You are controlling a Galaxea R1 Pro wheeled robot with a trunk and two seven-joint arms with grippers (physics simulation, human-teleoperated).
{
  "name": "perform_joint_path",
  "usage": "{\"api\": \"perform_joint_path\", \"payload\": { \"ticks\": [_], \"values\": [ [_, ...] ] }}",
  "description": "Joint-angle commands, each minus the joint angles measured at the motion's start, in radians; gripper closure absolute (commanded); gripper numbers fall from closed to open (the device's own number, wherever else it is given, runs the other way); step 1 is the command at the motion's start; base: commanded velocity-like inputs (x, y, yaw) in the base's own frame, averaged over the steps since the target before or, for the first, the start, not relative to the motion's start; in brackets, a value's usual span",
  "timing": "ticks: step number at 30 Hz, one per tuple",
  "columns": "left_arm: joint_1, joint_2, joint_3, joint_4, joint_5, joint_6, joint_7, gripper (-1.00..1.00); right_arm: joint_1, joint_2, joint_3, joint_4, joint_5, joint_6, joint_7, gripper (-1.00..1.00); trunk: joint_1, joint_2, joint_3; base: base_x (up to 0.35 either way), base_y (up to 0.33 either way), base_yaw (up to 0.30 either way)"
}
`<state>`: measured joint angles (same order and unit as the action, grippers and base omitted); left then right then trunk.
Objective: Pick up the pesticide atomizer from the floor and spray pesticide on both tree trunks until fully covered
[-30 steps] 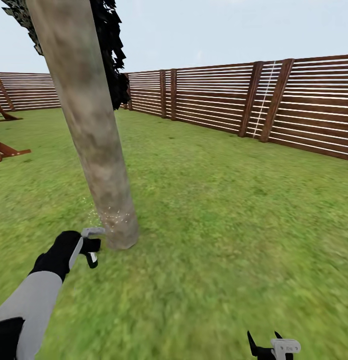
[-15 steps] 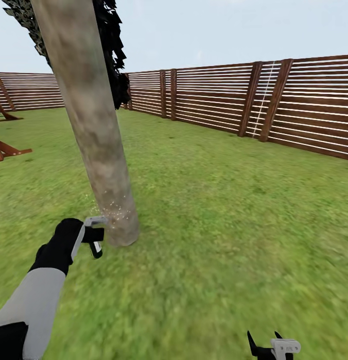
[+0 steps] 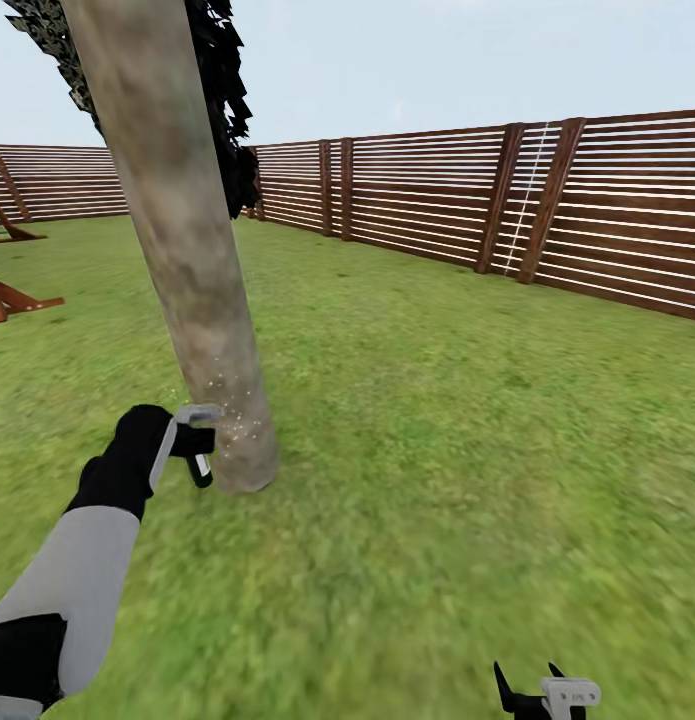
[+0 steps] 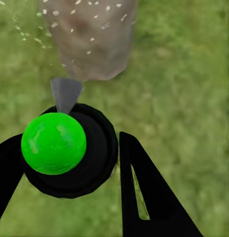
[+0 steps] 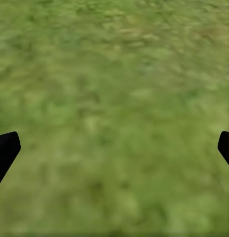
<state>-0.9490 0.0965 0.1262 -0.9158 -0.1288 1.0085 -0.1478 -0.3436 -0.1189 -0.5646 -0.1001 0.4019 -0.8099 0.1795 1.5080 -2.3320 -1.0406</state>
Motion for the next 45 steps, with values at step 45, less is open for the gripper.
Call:
{"api": "perform_joint_path", "payload": {
  "ticks": [45],
  "values": [
    [0.098,0.138,0.005,0.042,-0.010,-0.015,-0.009,1.00,0.000,0.001,0.001,0.000,0.001,0.000,0.000,-1.00,0.000,0.000,0.000,0.053,0.063,0.000]
  ]
}}
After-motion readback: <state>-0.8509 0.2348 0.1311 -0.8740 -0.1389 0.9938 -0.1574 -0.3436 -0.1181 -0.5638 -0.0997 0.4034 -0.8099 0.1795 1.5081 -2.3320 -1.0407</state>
